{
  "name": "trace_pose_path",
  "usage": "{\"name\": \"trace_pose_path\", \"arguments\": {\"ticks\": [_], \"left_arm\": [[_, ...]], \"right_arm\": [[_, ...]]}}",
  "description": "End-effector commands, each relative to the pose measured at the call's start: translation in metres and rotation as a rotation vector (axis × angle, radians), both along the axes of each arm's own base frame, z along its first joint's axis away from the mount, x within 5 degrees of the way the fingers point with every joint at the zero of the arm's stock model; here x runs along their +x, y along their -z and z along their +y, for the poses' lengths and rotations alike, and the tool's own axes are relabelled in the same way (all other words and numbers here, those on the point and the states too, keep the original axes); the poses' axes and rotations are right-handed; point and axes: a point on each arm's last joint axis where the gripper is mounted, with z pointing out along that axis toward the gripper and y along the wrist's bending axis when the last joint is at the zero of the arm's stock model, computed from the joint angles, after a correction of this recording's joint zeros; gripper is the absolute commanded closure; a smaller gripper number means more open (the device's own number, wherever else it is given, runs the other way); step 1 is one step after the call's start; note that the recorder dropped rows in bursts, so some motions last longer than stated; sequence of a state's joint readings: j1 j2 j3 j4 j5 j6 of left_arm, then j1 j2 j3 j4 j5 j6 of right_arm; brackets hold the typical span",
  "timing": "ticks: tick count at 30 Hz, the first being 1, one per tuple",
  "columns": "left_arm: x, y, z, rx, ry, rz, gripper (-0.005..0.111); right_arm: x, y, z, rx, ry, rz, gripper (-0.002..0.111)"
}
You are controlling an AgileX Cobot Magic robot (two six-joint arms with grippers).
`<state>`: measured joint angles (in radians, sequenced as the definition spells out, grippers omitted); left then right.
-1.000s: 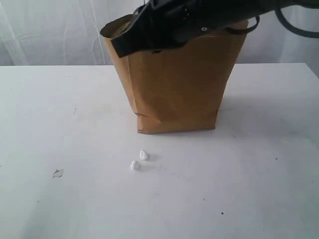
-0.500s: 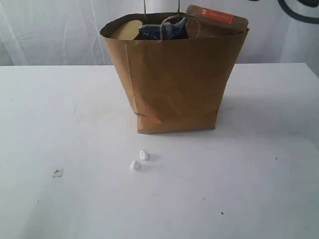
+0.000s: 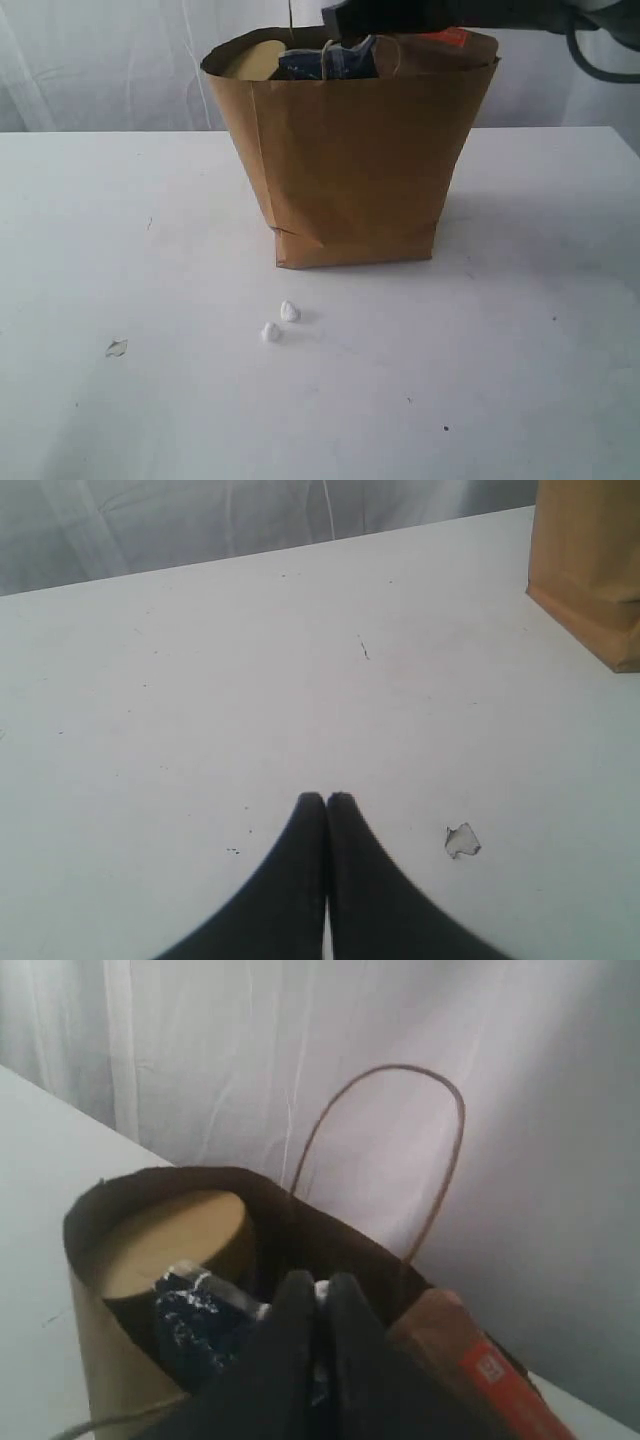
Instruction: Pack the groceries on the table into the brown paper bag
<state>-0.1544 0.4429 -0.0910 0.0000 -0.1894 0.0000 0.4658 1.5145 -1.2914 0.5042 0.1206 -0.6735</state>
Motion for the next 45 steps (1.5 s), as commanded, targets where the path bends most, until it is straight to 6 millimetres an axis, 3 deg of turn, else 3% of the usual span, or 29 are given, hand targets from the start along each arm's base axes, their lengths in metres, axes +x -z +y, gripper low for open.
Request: {"name": "trace_pose_path", "arguments": {"ticks": [1, 5, 11, 17, 24, 28, 31, 34, 36, 39, 40, 43, 45], "left_arm": [[-0.001, 0.002, 0.000, 0.000, -0.003, -0.003, 0.107], [-0.001, 0.002, 0.000, 0.000, -0.003, -0.003, 0.107], [-0.001, 0.002, 0.000, 0.000, -0.003, -0.003, 0.107], [-0.001, 0.002, 0.000, 0.000, -0.003, -0.003, 0.107], [-0.001, 0.002, 0.000, 0.000, -0.003, -0.003, 0.107], [-0.001, 0.002, 0.000, 0.000, -0.003, -0.003, 0.107], [-0.001, 0.002, 0.000, 0.000, -0.003, -0.003, 0.107], [-0.001, 0.002, 0.000, 0.000, -0.003, -0.003, 0.107], [-0.001, 0.002, 0.000, 0.000, -0.003, -0.003, 0.107], [-0.001, 0.002, 0.000, 0.000, -0.003, -0.003, 0.107], [-0.001, 0.002, 0.000, 0.000, -0.003, -0.003, 0.107], [-0.001, 0.002, 0.000, 0.000, -0.003, -0.003, 0.107], [-0.001, 0.002, 0.000, 0.000, -0.003, -0.003, 0.107]], "right_arm": [[0.003, 0.005, -0.006, -0.007, 0.022, 0.007, 0.100], [0.004, 0.004, -0.006, -0.002, 0.030, -0.005, 0.083], [0.004, 0.005, -0.006, 0.021, 0.032, 0.019, 0.066], [-0.003, 0.010, -0.004, 0.045, -0.002, 0.141, 0.066], [-0.042, 0.020, -0.009, -0.194, -0.191, 0.418, 0.070], [-0.067, 0.012, -0.015, -0.220, -0.255, 0.513, 0.070], [-0.083, 0.017, -0.014, -0.271, -0.328, 0.630, 0.075], [-0.093, 0.033, -0.003, -0.274, -0.400, 0.736, 0.075], [-0.097, 0.063, 0.013, -0.332, -0.481, 0.767, 0.074], [-0.076, 0.103, 0.029, -0.372, -0.460, 0.712, 0.074], [-0.064, 0.121, 0.035, -0.365, -0.428, 0.722, 0.071], [-0.050, 0.152, 0.041, -0.384, -0.399, 0.769, 0.055], [-0.040, 0.169, 0.045, -0.394, -0.368, 0.760, 0.051]]}}
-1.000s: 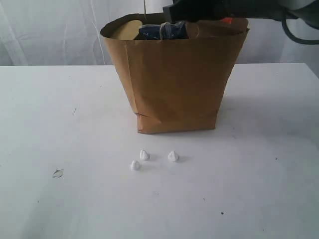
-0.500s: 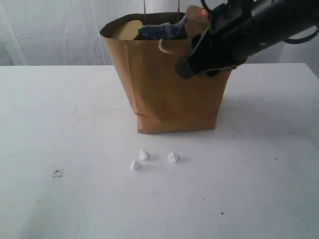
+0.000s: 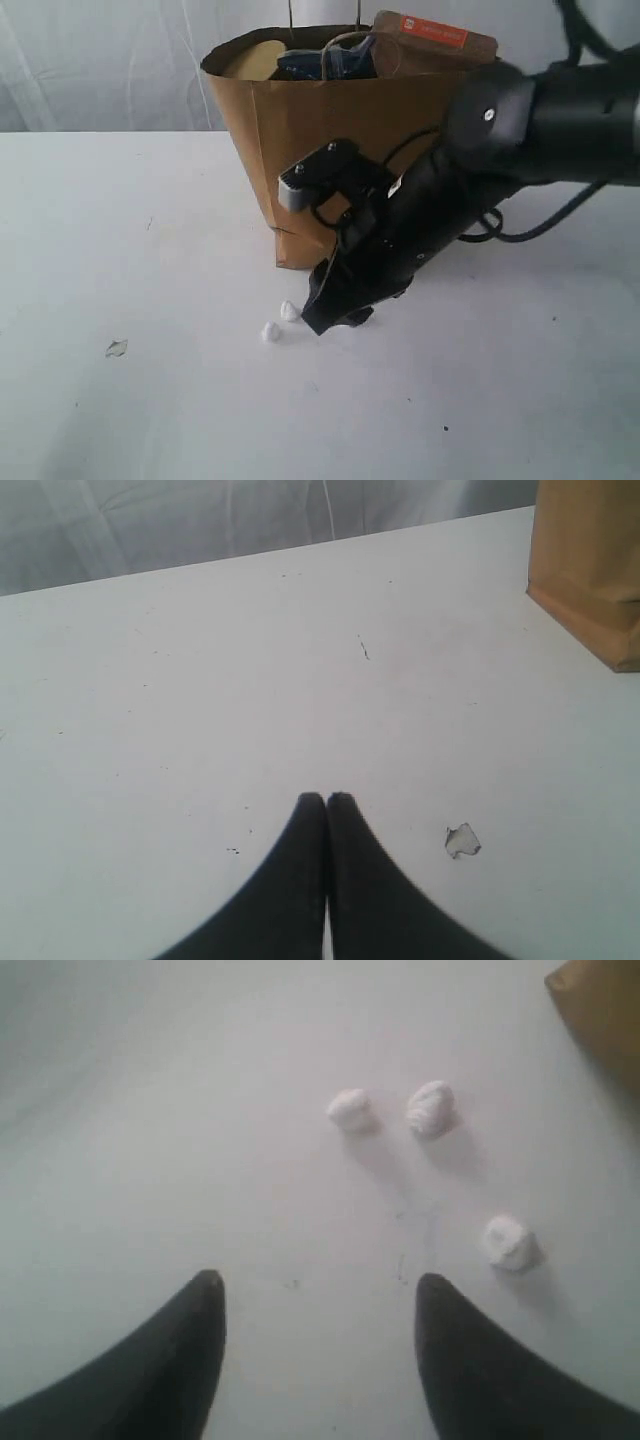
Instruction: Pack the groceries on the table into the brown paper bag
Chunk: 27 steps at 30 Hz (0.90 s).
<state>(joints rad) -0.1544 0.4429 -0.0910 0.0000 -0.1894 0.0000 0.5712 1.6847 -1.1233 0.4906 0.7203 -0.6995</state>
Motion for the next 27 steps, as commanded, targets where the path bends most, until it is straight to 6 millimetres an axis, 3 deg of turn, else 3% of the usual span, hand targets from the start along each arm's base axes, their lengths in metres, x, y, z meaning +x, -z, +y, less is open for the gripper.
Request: {"name": "trace_pose_path", "arguments": {"ticks": [1, 5, 16, 22, 27], "left_arm": [[-0.001, 0.002, 0.000, 0.000, -0.003, -0.003, 0.107], [-0.001, 0.002, 0.000, 0.000, -0.003, -0.003, 0.107], [-0.001, 0.002, 0.000, 0.000, -0.003, -0.003, 0.107], [-0.001, 0.002, 0.000, 0.000, -0.003, -0.003, 0.107], [-0.001, 0.002, 0.000, 0.000, -0.003, -0.003, 0.107]], "right_arm": [[0.023, 0.034, 0.006, -0.029, 0.049, -0.095, 0.051], [0.047, 0.057, 0.011, -0.018, 0.137, -0.241, 0.051], [0.053, 0.100, 0.013, -0.067, 0.165, -0.177, 0.057], [0.052, 0.104, 0.013, -0.075, 0.166, -0.158, 0.062], [0.047, 0.106, 0.012, -0.089, 0.147, -0.110, 0.076]]}}
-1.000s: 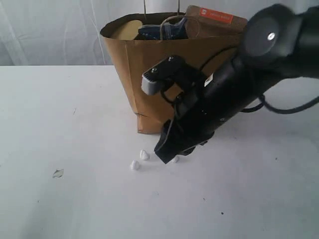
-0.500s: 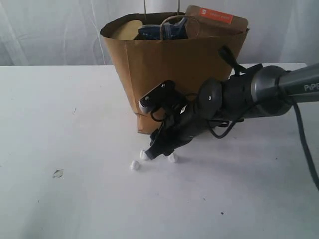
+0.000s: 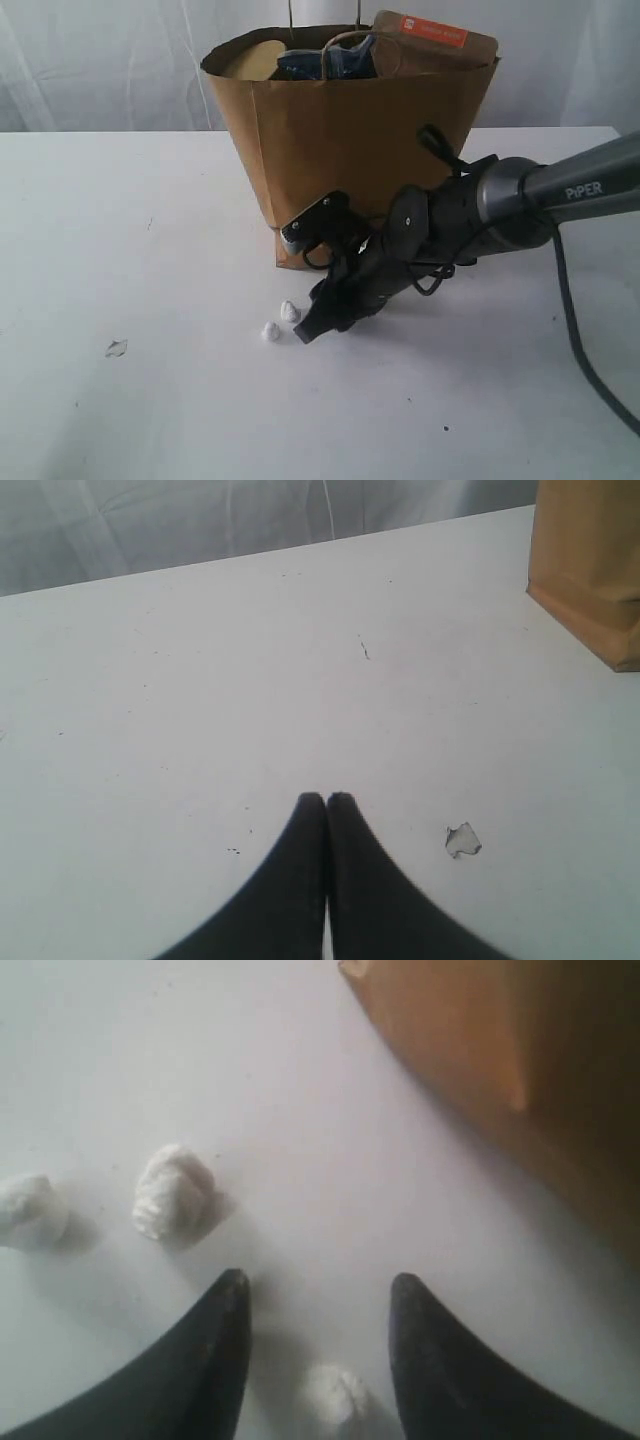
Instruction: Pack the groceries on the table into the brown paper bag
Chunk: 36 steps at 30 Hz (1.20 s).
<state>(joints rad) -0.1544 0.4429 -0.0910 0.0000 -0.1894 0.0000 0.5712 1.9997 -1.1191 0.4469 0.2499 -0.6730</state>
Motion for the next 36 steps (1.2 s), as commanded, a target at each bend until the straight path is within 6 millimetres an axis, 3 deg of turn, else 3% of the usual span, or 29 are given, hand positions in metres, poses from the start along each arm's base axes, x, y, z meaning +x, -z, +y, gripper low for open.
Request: {"name": "trace_pose_path", "arguments": {"ticks": [1, 9, 11, 17, 22, 26, 29, 33, 36], "left_arm": [[-0.001, 0.002, 0.000, 0.000, -0.003, -0.003, 0.107], [-0.001, 0.002, 0.000, 0.000, -0.003, -0.003, 0.107], [-0.001, 0.002, 0.000, 0.000, -0.003, -0.003, 0.107], [-0.001, 0.002, 0.000, 0.000, -0.003, -0.003, 0.107], [-0.001, 0.002, 0.000, 0.000, -0.003, -0.003, 0.107], [-0.001, 0.002, 0.000, 0.000, -0.003, -0.003, 0.107], [-0.001, 0.002, 0.000, 0.000, -0.003, -0.003, 0.107], [-0.001, 0.002, 0.000, 0.000, -0.003, -0.003, 0.107], [-0.001, 0.002, 0.000, 0.000, -0.003, -0.003, 0.107]], "right_arm": [[-0.009, 0.003, 0.000, -0.021, -0.028, 0.082, 0.080], [-0.030, -0.017, -0.004, -0.043, -0.105, 0.247, 0.108], [-0.035, -0.030, -0.005, -0.035, -0.122, 0.258, 0.108], [-0.055, -0.085, -0.011, 0.053, -0.101, 0.285, 0.108], [-0.084, -0.154, -0.009, 0.255, -0.183, 0.344, 0.108], [-0.095, -0.222, -0.007, 0.469, -0.262, 0.138, 0.108], [-0.087, -0.268, -0.013, 0.609, -0.147, -0.143, 0.108], [-0.064, -0.298, -0.026, 0.728, 0.085, -0.458, 0.108], [-0.044, -0.300, -0.032, 0.767, 0.241, -0.602, 0.108]]}}
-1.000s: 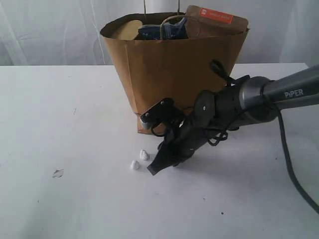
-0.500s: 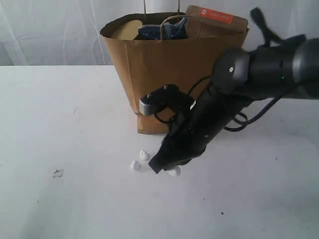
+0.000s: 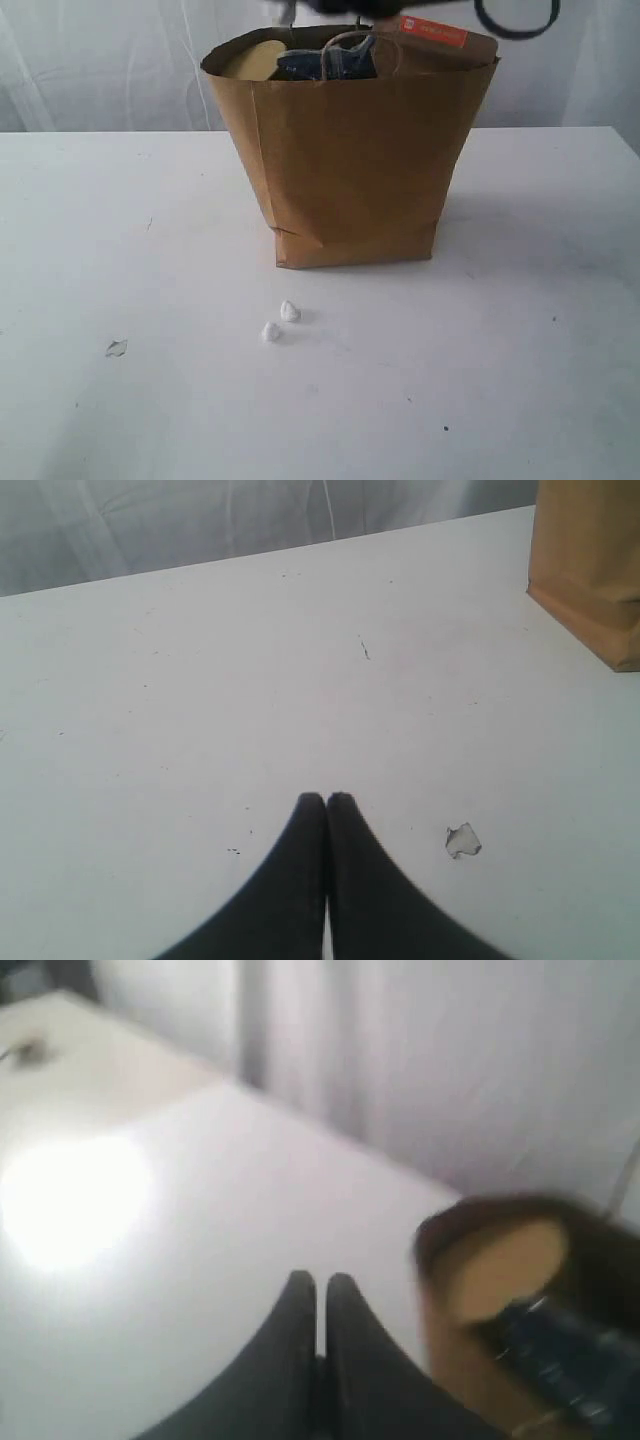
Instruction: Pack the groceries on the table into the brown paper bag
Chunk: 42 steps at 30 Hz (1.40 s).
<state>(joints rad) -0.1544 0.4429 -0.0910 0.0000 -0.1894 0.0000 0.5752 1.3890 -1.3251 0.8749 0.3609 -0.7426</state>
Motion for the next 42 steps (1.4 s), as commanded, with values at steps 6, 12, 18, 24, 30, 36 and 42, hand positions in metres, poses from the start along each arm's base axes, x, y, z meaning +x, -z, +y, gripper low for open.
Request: {"name": "trace_pose_path", "arguments": {"ticks": [6, 12, 18, 24, 30, 36, 42], "left_arm": [[-0.001, 0.002, 0.000, 0.000, -0.003, -0.003, 0.107], [-0.002, 0.001, 0.000, -0.002, -0.003, -0.012, 0.107], [-0.002, 0.000, 0.001, -0.002, -0.003, -0.014, 0.107], [-0.002, 0.000, 0.001, -0.002, -0.003, -0.014, 0.107], [-0.002, 0.000, 0.001, -0.002, -0.003, -0.014, 0.107], [-0.002, 0.000, 0.001, -0.002, -0.003, -0.014, 0.107], [-0.002, 0.000, 0.001, -0.002, -0.003, -0.014, 0.107]], "right_arm": [[0.056, 0.014, -0.008, 0.103, 0.411, -0.187, 0.108], [0.082, 0.052, 0.004, -0.026, 0.446, -0.205, 0.107], [0.092, 0.068, 0.008, -0.094, 0.456, -0.221, 0.089], [0.092, 0.068, 0.008, -0.094, 0.458, -0.222, 0.081], [0.080, 0.053, 0.006, -0.077, 0.406, -0.216, 0.081], [0.046, 0.027, 0.006, -0.078, 0.199, -0.151, 0.086], [0.015, 0.025, 0.007, -0.236, -0.045, -0.102, 0.108]]}}
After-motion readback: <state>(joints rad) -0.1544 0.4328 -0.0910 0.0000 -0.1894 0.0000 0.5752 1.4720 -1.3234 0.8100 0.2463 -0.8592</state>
